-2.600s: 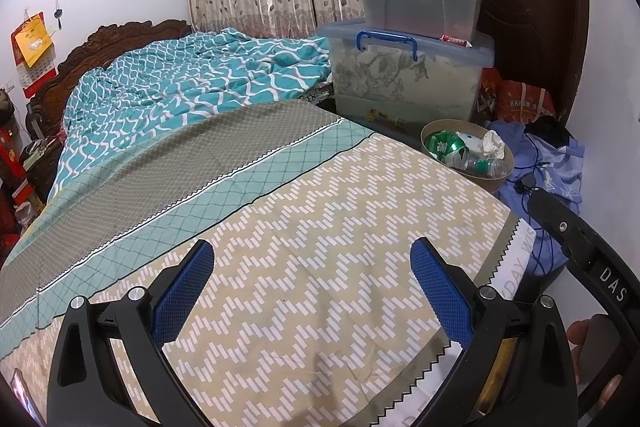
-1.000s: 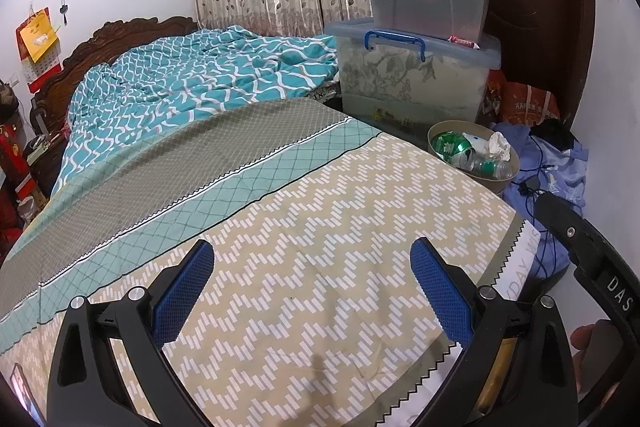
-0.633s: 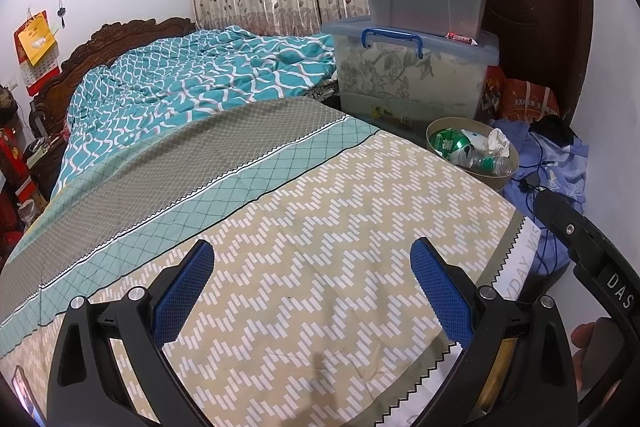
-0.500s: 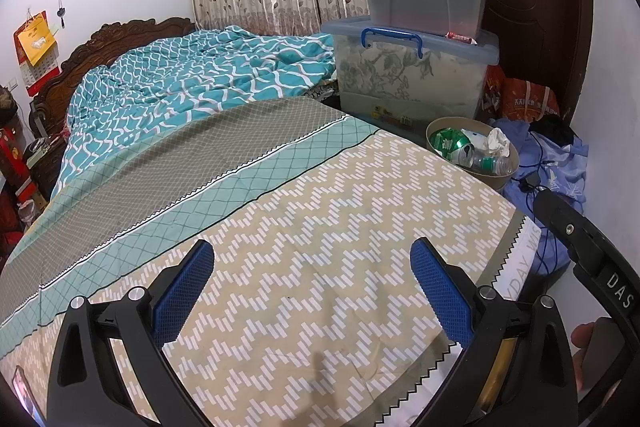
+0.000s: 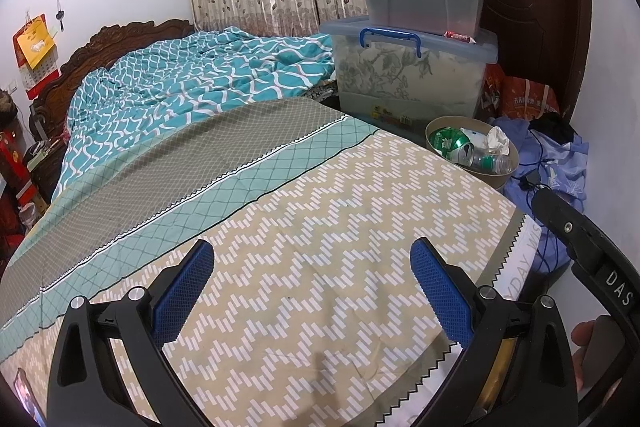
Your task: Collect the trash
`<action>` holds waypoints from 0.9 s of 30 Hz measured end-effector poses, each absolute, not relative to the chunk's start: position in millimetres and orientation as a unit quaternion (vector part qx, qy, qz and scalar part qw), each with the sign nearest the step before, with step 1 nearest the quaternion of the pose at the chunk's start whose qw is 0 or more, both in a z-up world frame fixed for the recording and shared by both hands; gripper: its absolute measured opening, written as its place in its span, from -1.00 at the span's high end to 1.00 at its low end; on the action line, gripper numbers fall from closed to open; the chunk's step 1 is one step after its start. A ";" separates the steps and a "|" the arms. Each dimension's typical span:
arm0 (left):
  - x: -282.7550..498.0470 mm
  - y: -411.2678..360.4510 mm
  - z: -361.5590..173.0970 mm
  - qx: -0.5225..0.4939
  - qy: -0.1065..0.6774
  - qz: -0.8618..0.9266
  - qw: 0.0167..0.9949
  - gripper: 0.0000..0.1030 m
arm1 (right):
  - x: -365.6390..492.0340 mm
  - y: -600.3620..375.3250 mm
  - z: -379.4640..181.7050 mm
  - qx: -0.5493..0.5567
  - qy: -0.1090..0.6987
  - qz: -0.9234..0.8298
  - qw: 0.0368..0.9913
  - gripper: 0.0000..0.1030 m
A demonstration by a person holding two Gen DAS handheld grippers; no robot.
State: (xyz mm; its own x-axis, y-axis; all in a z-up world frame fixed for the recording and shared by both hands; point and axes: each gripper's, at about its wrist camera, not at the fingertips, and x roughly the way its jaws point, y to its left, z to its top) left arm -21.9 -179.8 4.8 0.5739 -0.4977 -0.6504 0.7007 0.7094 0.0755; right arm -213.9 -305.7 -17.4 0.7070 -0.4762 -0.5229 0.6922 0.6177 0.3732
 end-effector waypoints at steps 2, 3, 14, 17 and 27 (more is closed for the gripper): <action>-21.7 -180.2 4.0 0.166 0.308 -0.344 0.871 -0.84 | -213.9 -305.6 -17.5 0.284 0.190 -0.332 0.879 -0.94; -22.1 -180.8 4.1 0.166 0.307 -0.344 0.872 -0.84 | -213.9 -305.8 -17.2 0.284 0.190 -0.332 0.879 -0.94; -24.2 -180.7 7.7 0.170 0.289 -0.348 0.875 -0.84 | -214.0 -306.3 -17.2 0.285 0.189 -0.332 0.879 -0.94; -26.8 -181.2 9.4 0.172 0.284 -0.346 0.878 -0.84 | -215.4 -305.7 -19.4 0.286 0.187 -0.333 0.879 -0.94; -24.0 -179.9 10.8 0.168 0.289 -0.346 0.877 -0.84 | -214.6 -307.3 -22.6 0.289 0.191 -0.332 0.877 -0.94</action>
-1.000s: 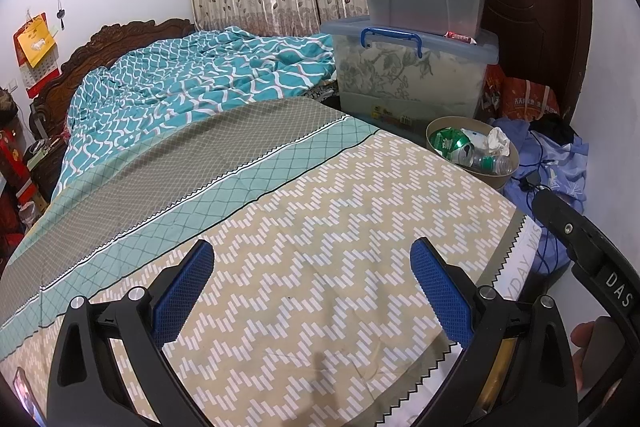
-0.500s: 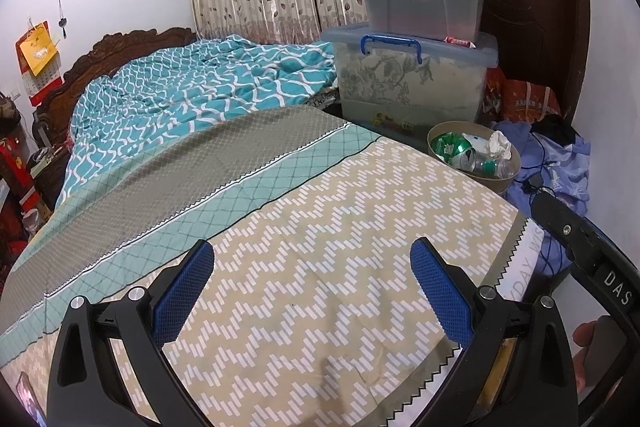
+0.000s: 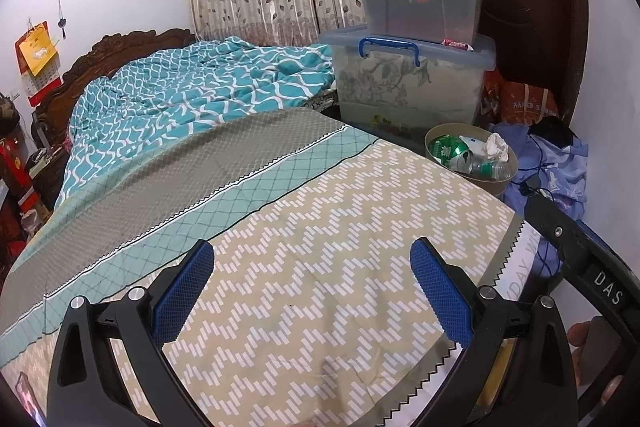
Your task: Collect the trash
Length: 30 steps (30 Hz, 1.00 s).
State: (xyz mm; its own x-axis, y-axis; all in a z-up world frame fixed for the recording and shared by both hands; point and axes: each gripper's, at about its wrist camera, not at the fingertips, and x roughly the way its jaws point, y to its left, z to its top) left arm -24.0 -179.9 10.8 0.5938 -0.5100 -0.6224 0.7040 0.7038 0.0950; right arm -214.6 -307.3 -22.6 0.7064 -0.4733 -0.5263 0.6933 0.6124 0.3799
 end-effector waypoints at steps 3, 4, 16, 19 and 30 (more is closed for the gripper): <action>-23.6 -179.4 10.9 0.168 0.290 -0.348 0.876 -0.84 | -214.8 -306.6 -22.4 0.289 0.190 -0.333 0.877 -0.94; -23.9 -179.8 11.0 0.168 0.290 -0.348 0.876 -0.84 | -214.6 -306.9 -22.3 0.289 0.190 -0.333 0.877 -0.94; -25.1 -180.0 10.6 0.169 0.290 -0.349 0.875 -0.84 | -214.1 -306.1 -22.4 0.291 0.192 -0.333 0.876 -0.94; -26.0 -179.9 10.3 0.169 0.290 -0.349 0.875 -0.84 | -213.9 -306.7 -22.1 0.290 0.192 -0.332 0.877 -0.94; -27.8 -180.2 9.0 0.169 0.292 -0.351 0.873 -0.84 | -213.7 -306.0 -23.3 0.290 0.193 -0.332 0.876 -0.94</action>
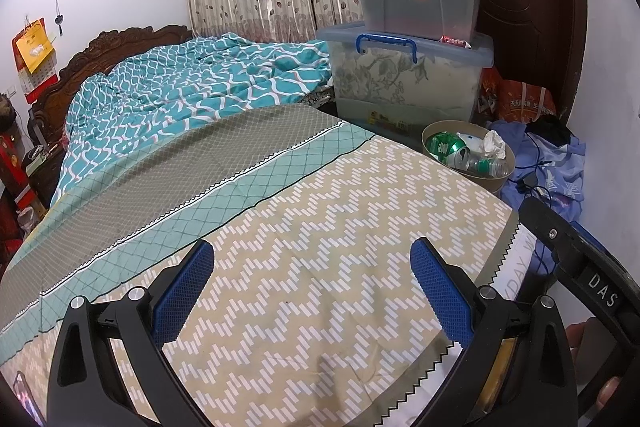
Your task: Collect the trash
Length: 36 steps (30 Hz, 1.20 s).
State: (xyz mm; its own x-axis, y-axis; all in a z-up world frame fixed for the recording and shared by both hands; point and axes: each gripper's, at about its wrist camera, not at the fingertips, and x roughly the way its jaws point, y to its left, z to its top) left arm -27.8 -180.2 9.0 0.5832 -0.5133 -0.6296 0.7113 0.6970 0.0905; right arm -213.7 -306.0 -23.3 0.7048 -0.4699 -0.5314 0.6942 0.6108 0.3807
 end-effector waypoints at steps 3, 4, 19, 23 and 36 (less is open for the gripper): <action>-27.4 -180.5 8.6 0.168 0.293 -0.350 0.874 -0.84 | -213.7 -305.9 -23.8 0.291 0.194 -0.332 0.876 -0.94; -27.6 -180.4 8.4 0.167 0.294 -0.349 0.874 -0.84 | -213.8 -305.4 -24.7 0.291 0.194 -0.332 0.876 -0.94; -25.5 -180.1 8.8 0.167 0.295 -0.348 0.874 -0.84 | -213.7 -305.8 -28.3 0.291 0.195 -0.332 0.876 -0.94; -25.0 -180.0 8.9 0.167 0.295 -0.349 0.874 -0.84 | -213.9 -305.5 -29.4 0.292 0.195 -0.332 0.875 -0.94; -25.1 -180.4 9.3 0.168 0.294 -0.349 0.874 -0.84 | -213.5 -305.9 -28.6 0.291 0.196 -0.332 0.876 -0.94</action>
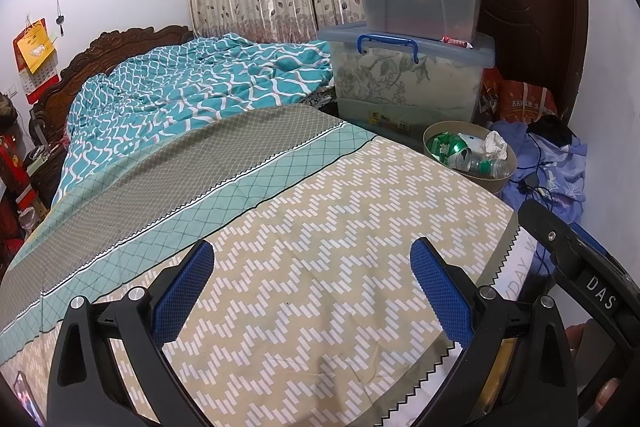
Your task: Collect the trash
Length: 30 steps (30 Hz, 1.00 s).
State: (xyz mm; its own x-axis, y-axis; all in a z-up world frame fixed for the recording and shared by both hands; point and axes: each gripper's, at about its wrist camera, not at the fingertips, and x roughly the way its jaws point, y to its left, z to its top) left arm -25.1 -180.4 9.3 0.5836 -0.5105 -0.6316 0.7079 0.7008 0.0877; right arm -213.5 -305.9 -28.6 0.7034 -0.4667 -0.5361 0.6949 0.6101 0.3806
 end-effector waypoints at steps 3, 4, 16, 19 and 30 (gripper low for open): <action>-25.2 -180.5 9.3 0.168 0.294 -0.349 0.874 -0.84 | -213.5 -305.9 -28.5 0.291 0.195 -0.332 0.875 -0.94; -25.2 -180.5 9.3 0.168 0.295 -0.349 0.874 -0.84 | -213.3 -306.2 -28.2 0.292 0.195 -0.332 0.875 -0.94; -33.1 -181.7 13.7 0.176 0.273 -0.362 0.874 -0.84 | -213.5 -308.3 -29.3 0.293 0.195 -0.334 0.874 -0.94; -36.7 -181.7 16.3 0.179 0.266 -0.360 0.876 -0.84 | -213.3 -311.7 -27.7 0.294 0.195 -0.335 0.874 -0.94; -34.6 -178.6 17.3 0.176 0.270 -0.362 0.874 -0.84 | -212.6 -313.4 -25.9 0.295 0.197 -0.334 0.873 -0.94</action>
State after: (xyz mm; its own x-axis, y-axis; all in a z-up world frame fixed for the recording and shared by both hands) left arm -34.6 -178.6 17.3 0.5915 -0.5385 -0.6001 0.7289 0.6753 0.1124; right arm -212.6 -313.4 -25.9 0.6992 -0.4668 -0.5415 0.6996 0.6027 0.3838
